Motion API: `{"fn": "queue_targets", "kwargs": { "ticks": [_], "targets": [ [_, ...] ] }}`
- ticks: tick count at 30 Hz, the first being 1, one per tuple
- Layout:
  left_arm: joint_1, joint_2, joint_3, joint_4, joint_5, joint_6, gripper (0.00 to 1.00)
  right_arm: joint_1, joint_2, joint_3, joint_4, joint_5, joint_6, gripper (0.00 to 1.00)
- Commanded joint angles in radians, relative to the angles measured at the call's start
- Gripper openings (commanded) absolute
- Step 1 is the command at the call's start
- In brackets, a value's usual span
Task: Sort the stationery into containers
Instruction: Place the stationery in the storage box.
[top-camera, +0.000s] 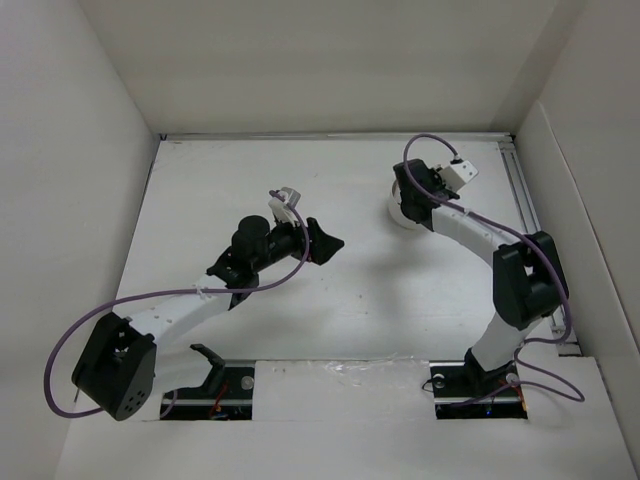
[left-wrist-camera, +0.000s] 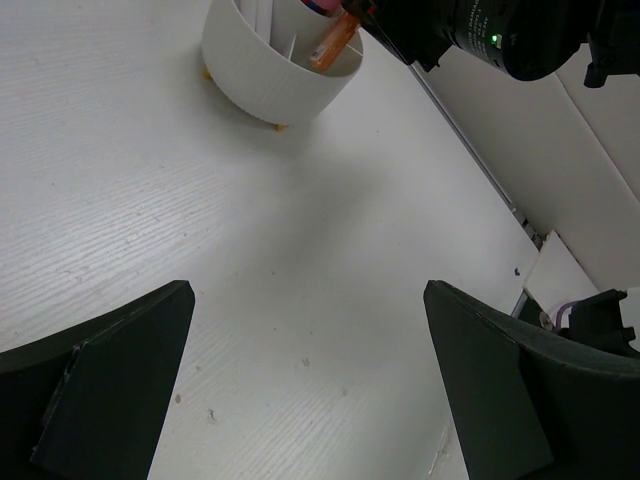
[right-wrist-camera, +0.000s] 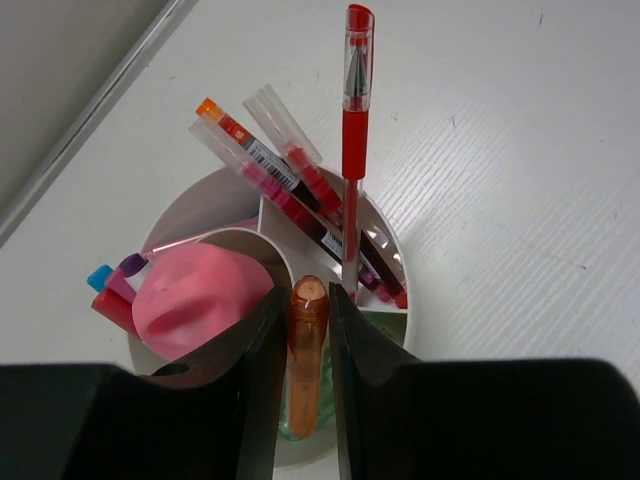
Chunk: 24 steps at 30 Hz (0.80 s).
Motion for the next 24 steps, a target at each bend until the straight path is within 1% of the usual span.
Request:
{"fn": "queue_targets", "kwargs": {
  "ticks": [1, 3, 5, 8, 9, 10, 16, 17, 20, 21, 23, 24],
  "targets": [
    [0.0, -0.027, -0.014, 0.023, -0.003, -0.001, 1.0, 0.02, -0.013, 0.041, -0.017, 0.04, 0.03, 0.29],
    [0.0, -0.027, -0.023, 0.023, -0.003, -0.001, 1.0, 0.031, -0.024, 0.041, -0.017, 0.029, 0.03, 0.34],
    [0.0, -0.027, -0.023, 0.034, -0.003, -0.001, 1.0, 0.043, -0.034, 0.032, -0.017, 0.029, 0.03, 0.35],
    [0.0, -0.027, -0.023, 0.034, -0.003, -0.001, 1.0, 0.043, -0.056, 0.032, -0.028, 0.029, 0.03, 0.4],
    [0.0, -0.027, -0.023, 0.034, -0.003, -0.001, 1.0, 0.043, -0.056, 0.032, -0.028, 0.029, 0.03, 0.4],
    [0.0, -0.027, -0.023, 0.034, -0.003, -0.011, 1.0, 0.054, -0.077, 0.032, -0.037, 0.038, 0.04, 0.43],
    [0.0, -0.036, -0.032, 0.034, -0.013, -0.011, 1.0, 0.075, -0.159, -0.005, -0.046, 0.039, 0.04, 0.46],
    [0.0, -0.037, -0.032, 0.043, -0.013, -0.011, 1.0, 0.076, -0.175, -0.019, -0.058, 0.039, 0.04, 0.49],
    [0.0, -0.078, -0.044, 0.043, -0.051, -0.011, 1.0, 0.086, -0.249, -0.052, -0.068, 0.039, 0.04, 0.55],
    [0.0, -0.089, -0.055, 0.043, -0.061, -0.011, 1.0, 0.086, -0.287, -0.062, -0.068, 0.019, 0.04, 0.59],
    [0.0, -0.128, -0.069, 0.052, -0.082, -0.011, 1.0, 0.097, -0.329, -0.089, -0.068, -0.027, 0.031, 0.63],
    [0.0, -0.141, -0.081, 0.052, -0.091, -0.011, 1.0, 0.097, -0.373, -0.121, -0.057, -0.046, 0.03, 0.67]
  ]
}}
